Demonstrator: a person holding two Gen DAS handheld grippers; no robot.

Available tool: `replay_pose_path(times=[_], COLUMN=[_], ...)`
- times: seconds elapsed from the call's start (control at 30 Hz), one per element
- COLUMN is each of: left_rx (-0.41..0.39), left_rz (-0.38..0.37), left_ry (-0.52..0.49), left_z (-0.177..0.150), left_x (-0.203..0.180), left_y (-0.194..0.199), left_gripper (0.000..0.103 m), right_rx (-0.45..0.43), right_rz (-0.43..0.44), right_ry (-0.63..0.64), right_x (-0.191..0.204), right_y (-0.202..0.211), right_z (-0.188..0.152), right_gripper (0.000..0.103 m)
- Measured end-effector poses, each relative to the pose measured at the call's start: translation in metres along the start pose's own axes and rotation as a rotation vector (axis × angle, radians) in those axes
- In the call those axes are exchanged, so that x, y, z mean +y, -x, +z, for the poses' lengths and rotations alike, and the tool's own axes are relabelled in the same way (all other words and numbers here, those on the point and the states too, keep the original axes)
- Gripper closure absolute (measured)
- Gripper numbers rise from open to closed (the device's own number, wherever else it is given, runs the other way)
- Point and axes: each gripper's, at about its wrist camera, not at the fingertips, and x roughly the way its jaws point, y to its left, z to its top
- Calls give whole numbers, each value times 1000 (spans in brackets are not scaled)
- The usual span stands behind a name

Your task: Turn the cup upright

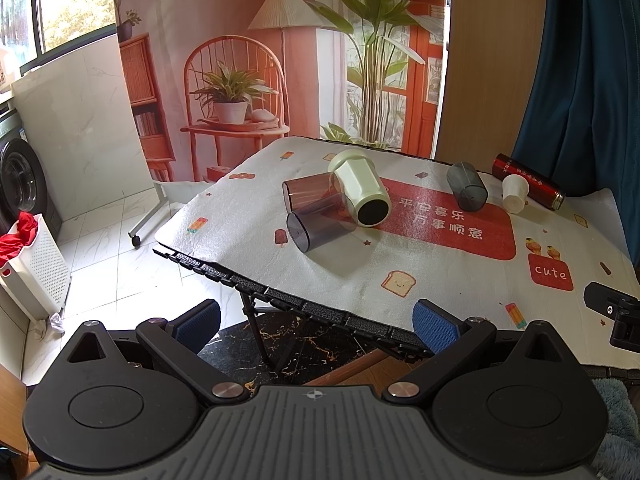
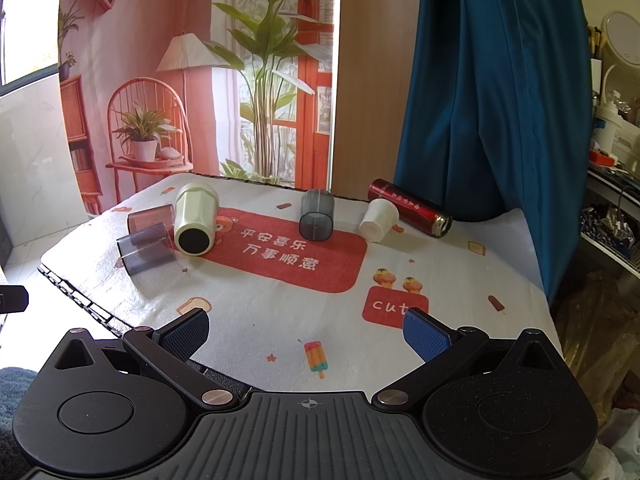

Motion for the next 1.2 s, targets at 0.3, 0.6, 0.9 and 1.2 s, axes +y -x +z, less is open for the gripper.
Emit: replay_pose_path(times=[0.3, 0.6, 0.9, 1.2], left_rx=[1, -12, -46, -42], left_rz=[0, 0, 31, 47], left_ry=[2, 7, -27, -21], left_z=[-2, 3, 23, 60], left_x=[0, 1, 0, 1], left_y=[-3, -8, -26, -73], left_gripper=[0, 0, 0, 0], right_rx=[1, -1, -2, -12], right_rz=[0, 7, 29, 41], right_ry=[-1, 5, -3, -17], right_x=[0, 0, -9, -20], right_y=[0, -5, -22, -68], right_z=[0, -9, 7, 38], right_gripper=[0, 0, 0, 0])
